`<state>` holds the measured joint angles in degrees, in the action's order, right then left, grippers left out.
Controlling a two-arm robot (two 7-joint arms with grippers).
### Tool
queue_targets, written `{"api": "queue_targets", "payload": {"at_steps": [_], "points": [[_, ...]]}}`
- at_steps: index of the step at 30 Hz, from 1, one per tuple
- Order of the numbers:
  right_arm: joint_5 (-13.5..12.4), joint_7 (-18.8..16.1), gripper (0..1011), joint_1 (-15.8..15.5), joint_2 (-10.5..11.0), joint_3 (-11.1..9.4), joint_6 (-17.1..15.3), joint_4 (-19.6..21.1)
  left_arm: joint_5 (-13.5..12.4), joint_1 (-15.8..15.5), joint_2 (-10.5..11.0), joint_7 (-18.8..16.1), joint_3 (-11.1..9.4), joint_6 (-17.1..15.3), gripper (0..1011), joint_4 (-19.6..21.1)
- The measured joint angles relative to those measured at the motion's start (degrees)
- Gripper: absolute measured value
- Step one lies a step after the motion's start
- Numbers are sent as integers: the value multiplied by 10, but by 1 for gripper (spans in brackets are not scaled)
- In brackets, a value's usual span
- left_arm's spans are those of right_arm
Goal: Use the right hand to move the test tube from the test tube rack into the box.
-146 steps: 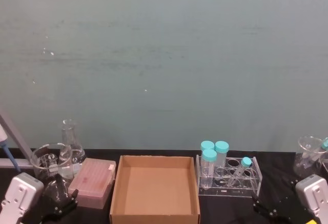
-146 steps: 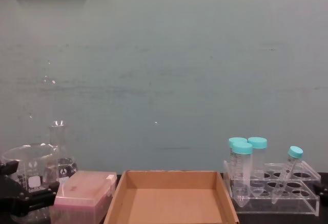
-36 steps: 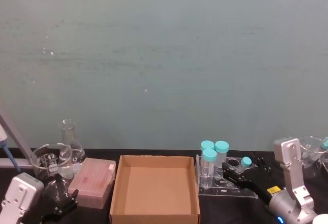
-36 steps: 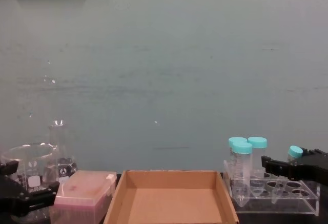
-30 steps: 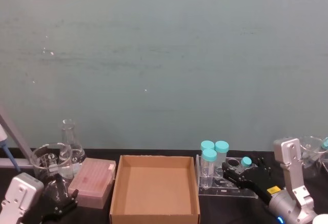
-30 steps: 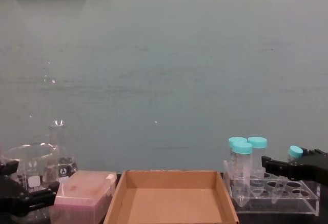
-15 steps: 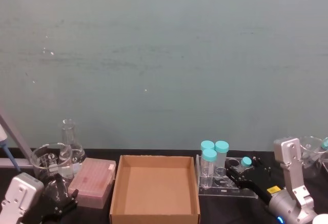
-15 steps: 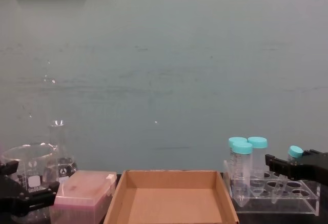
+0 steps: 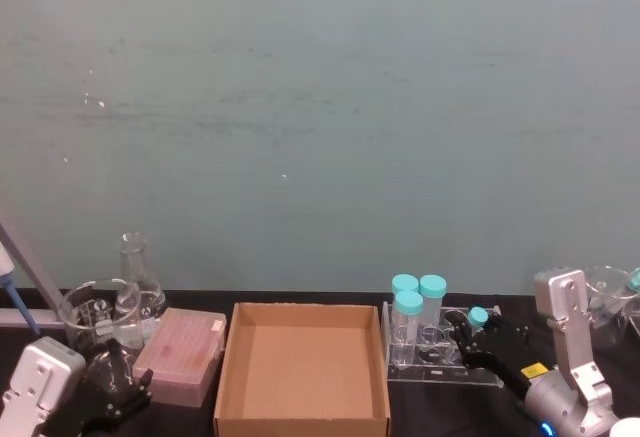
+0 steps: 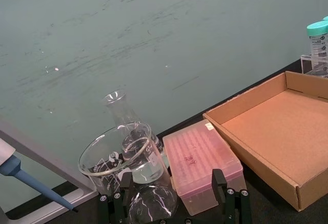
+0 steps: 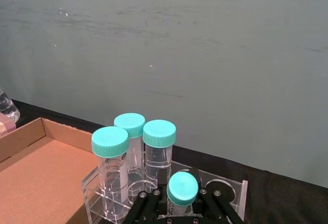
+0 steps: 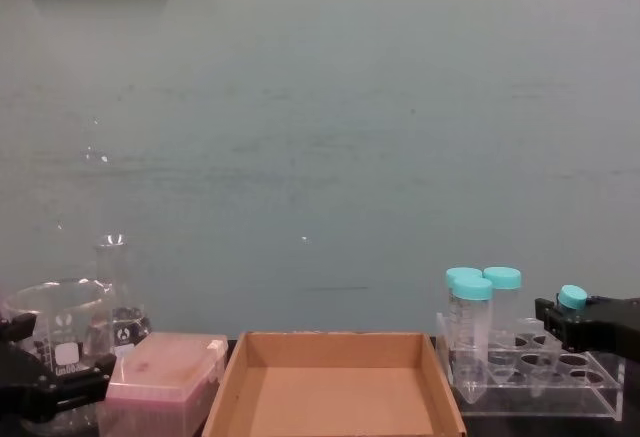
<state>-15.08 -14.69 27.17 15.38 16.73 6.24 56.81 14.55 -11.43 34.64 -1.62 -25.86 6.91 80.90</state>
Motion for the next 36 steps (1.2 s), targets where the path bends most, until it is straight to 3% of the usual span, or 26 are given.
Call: {"api": "queue_targets", "payload": {"at_steps": [1,4,15,24,36], "points": [[0,0,246,0,0,0,0,0,0,0,0,0,0,0,1000,0],[0,0,204,0,0,0,0,0,0,0,0,0,0,0,1000,0],[0,1,204,0,0,0,0,0,0,0,0,0,0,0,1000,0],[20,-1,204,3,-5,-5,15,4,0,0,0,0,0,0,1000,0],[29,-2,204,-21,-3,-31,12,70,0,0,0,0,0,0,1000,0]]}}
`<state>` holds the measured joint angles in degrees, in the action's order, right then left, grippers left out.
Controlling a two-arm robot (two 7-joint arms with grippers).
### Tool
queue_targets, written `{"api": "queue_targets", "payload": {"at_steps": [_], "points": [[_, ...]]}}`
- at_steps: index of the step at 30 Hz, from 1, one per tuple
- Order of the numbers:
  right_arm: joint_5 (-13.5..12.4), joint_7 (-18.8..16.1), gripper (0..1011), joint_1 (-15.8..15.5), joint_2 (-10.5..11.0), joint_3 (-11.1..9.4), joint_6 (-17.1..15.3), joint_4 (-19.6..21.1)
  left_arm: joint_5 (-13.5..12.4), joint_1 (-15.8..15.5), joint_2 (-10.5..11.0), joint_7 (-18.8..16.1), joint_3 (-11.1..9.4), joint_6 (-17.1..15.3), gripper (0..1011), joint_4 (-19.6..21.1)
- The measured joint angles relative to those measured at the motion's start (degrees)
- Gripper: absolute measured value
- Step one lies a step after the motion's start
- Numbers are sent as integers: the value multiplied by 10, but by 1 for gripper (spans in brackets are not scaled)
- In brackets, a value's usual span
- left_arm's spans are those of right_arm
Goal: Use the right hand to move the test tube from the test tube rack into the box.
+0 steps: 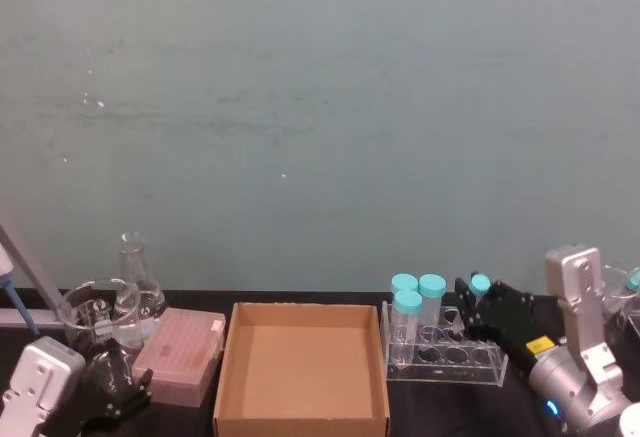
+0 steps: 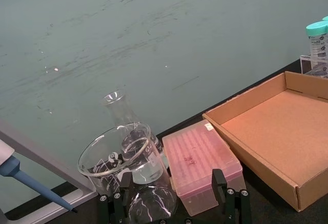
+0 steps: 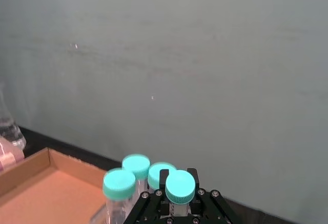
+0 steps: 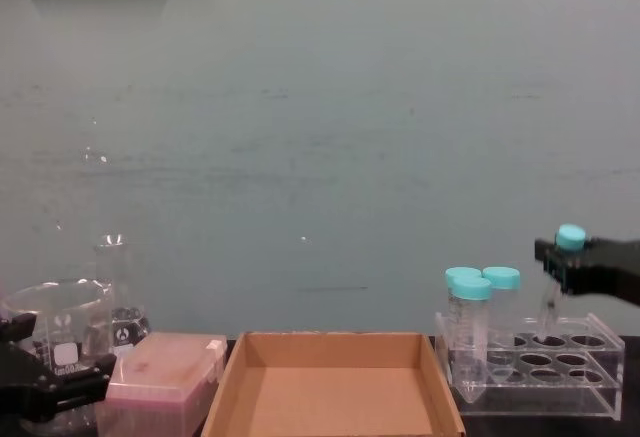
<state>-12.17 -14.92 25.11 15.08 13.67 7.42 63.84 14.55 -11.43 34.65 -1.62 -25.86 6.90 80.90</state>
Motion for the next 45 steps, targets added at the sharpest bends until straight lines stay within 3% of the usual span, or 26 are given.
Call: {"api": "queue_targets", "payload": {"at_steps": [12,21,28,38,45], "points": [[6,-4,204,-14,1,-27,1,76,0,0,0,0,0,0,1000,0],[10,-22,204,2,-2,-29,11,92,0,0,0,0,0,0,1000,0],[11,-39,204,23,-10,-21,23,83,0,0,0,0,0,0,1000,0],[-22,-94,204,60,-31,6,40,56,0,0,0,0,0,0,1000,0],[-52,-126,204,66,-34,31,-8,57,0,0,0,0,0,0,1000,0]]}}
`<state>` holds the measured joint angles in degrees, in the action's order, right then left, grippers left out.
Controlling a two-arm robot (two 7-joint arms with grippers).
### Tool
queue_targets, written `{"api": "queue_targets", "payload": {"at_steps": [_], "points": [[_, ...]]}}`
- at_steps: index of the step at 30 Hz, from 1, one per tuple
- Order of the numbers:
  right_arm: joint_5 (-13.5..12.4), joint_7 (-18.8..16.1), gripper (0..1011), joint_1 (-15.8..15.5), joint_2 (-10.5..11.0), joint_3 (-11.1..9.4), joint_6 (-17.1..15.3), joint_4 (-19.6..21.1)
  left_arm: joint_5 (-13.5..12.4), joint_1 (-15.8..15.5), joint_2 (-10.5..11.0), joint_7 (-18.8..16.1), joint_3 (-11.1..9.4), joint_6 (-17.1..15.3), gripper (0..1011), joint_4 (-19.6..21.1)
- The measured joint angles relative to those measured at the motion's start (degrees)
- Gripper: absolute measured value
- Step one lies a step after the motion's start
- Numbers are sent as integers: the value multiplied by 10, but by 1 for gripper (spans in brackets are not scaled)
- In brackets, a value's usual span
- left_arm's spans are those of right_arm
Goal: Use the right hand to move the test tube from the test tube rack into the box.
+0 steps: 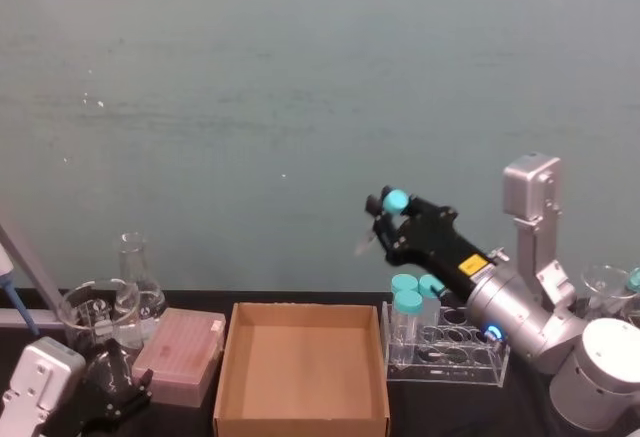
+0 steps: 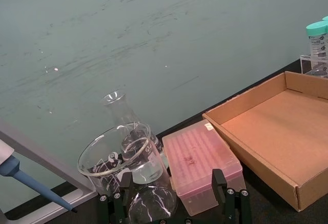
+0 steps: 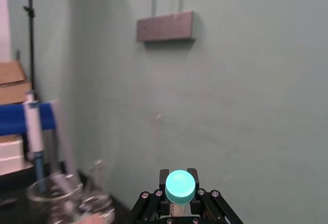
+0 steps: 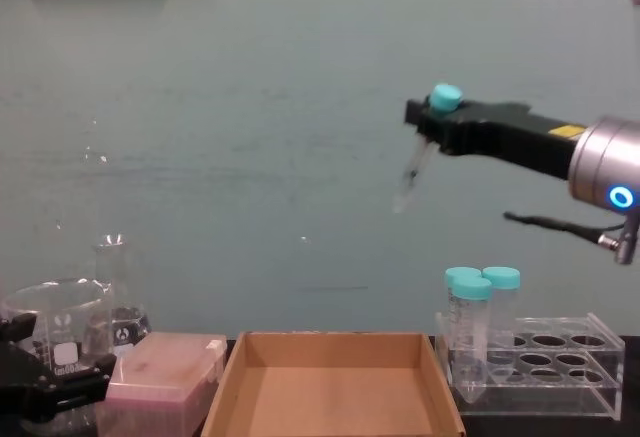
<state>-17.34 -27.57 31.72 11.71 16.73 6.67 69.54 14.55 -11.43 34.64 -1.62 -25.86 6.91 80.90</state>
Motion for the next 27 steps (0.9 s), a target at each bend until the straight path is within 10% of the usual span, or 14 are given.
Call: {"api": "queue_targets", "payload": {"at_steps": [11,27], "points": [[-40,-41,204,9,14,33,-93,-9,0,0,0,0,0,0,1000,0],[-60,-51,204,24,17,64,-114,-45,0,0,0,0,0,0,1000,0]]}}
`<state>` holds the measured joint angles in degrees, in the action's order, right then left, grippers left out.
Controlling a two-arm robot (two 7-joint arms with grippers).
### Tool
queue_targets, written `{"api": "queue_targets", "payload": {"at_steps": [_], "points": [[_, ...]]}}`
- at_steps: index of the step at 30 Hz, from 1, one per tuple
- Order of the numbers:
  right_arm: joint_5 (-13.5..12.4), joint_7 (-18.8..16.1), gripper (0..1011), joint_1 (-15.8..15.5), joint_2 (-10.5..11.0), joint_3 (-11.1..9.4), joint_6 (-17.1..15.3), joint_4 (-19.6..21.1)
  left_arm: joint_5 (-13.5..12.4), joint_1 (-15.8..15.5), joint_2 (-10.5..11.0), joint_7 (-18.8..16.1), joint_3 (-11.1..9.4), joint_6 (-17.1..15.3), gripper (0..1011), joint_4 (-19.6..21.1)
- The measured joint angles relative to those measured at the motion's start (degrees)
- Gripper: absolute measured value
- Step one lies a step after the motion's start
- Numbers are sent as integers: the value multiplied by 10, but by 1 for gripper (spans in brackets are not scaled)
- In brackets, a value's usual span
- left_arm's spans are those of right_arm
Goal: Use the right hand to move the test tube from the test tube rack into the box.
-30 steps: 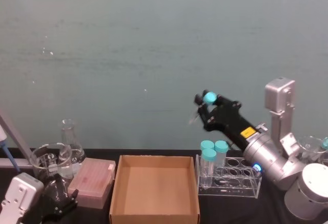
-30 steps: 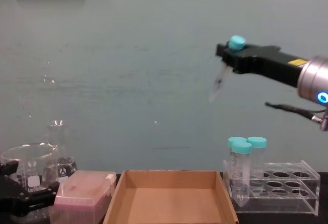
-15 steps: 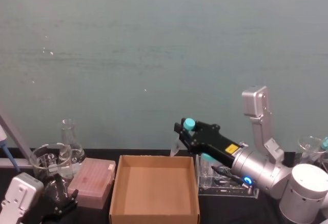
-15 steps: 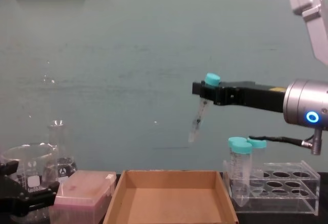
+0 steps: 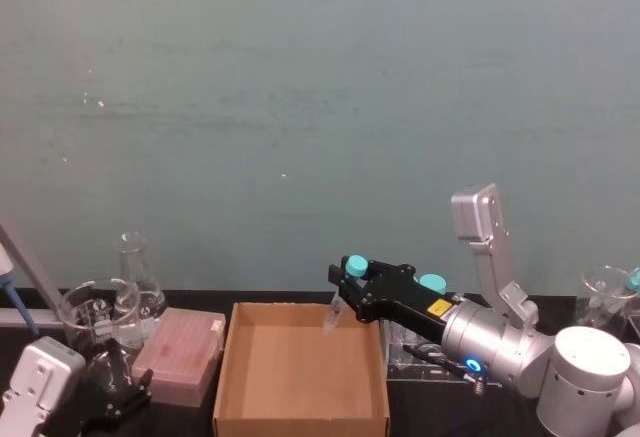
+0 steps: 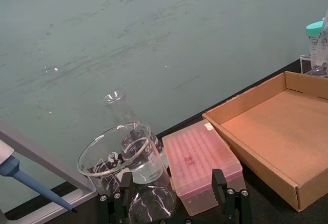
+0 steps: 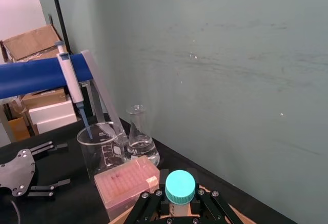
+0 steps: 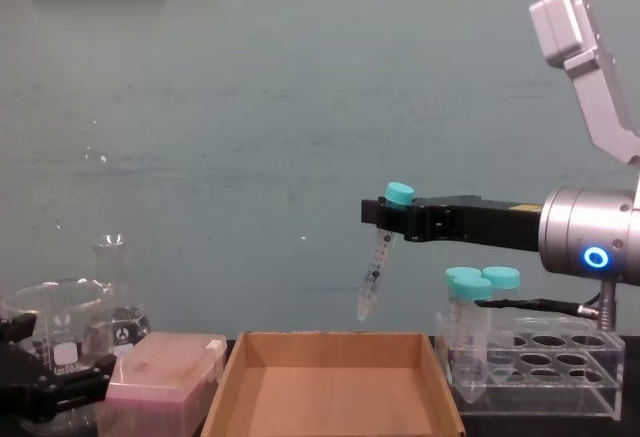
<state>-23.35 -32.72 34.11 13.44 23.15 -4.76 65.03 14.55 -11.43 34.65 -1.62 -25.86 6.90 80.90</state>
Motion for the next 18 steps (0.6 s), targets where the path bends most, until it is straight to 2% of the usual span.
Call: {"api": "queue_targets", "payload": {"at_steps": [13,18], "points": [[-1,0,204,19,-1,32,13,-32,0,0,0,0,0,0,1000,0],[-1,0,204,22,-1,36,15,-36,0,0,0,0,0,0,1000,0]]}}
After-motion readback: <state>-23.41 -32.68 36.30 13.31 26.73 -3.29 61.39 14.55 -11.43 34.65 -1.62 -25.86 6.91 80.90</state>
